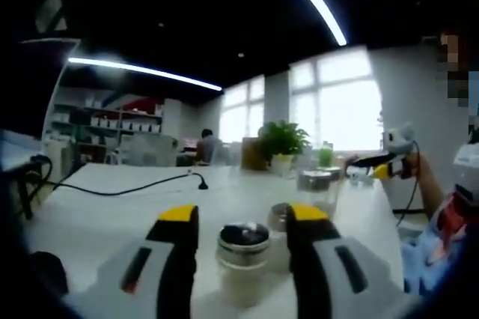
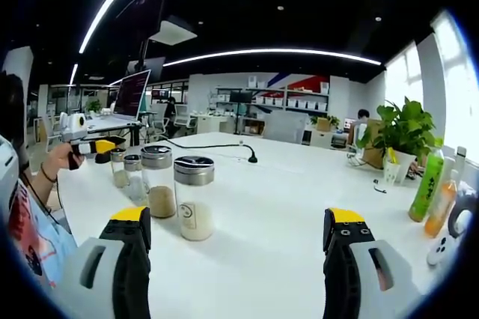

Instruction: Rotate the seasoning bottle until the label or dispensing opening points toward the visible target arrow and the bottle remains upright within the marked orientation range

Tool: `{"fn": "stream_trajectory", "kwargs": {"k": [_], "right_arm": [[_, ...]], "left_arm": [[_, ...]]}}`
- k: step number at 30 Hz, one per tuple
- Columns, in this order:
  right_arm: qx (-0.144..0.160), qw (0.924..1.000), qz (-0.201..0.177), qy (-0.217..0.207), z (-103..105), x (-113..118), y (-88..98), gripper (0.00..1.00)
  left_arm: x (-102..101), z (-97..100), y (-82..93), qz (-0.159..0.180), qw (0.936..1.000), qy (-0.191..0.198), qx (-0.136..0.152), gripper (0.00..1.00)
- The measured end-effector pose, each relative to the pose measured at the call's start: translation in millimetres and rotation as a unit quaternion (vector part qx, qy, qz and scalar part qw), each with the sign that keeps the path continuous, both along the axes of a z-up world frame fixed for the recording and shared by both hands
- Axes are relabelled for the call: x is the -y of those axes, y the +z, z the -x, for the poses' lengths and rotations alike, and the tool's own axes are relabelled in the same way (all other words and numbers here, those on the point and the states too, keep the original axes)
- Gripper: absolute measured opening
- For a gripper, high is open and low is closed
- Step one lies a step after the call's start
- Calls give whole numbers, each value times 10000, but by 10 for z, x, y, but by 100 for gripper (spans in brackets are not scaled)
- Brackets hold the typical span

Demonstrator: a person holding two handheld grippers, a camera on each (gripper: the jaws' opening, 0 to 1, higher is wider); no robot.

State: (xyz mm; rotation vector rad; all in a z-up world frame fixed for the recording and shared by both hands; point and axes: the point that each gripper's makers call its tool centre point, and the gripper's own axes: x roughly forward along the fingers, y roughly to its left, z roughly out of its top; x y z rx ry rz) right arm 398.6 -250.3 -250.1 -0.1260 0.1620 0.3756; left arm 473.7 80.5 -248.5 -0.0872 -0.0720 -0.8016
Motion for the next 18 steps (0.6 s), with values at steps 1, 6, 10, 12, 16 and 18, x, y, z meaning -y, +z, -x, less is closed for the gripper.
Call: {"fn": "stream_trajectory", "kwargs": {"k": [1, 6, 10, 12, 16, 18], "right_arm": [[-4, 10000, -3, -1, 0, 2, -2, 99], [3, 10000, 1, -16, 3, 10, 0, 99], [19, 10000, 7, -29, 8, 23, 7, 99], [21, 10000, 3, -37, 8, 31, 8, 99], [6, 10000, -4, -47, 5, 38, 1, 99], [8, 10000, -3, -46, 5, 36, 3, 99]], "left_arm": [[6, 8, 12, -4, 10000, -2, 5, 49], [40, 96, 173, -183, 9995, 98, 257, 49], [77, 175, 283, -143, 9994, 64, 323, 48], [92, 206, 313, -184, 9992, 83, 353, 49], [84, 231, 322, -235, 9993, 129, 250, 51], [81, 245, 323, -287, 9992, 153, 232, 54]]}}
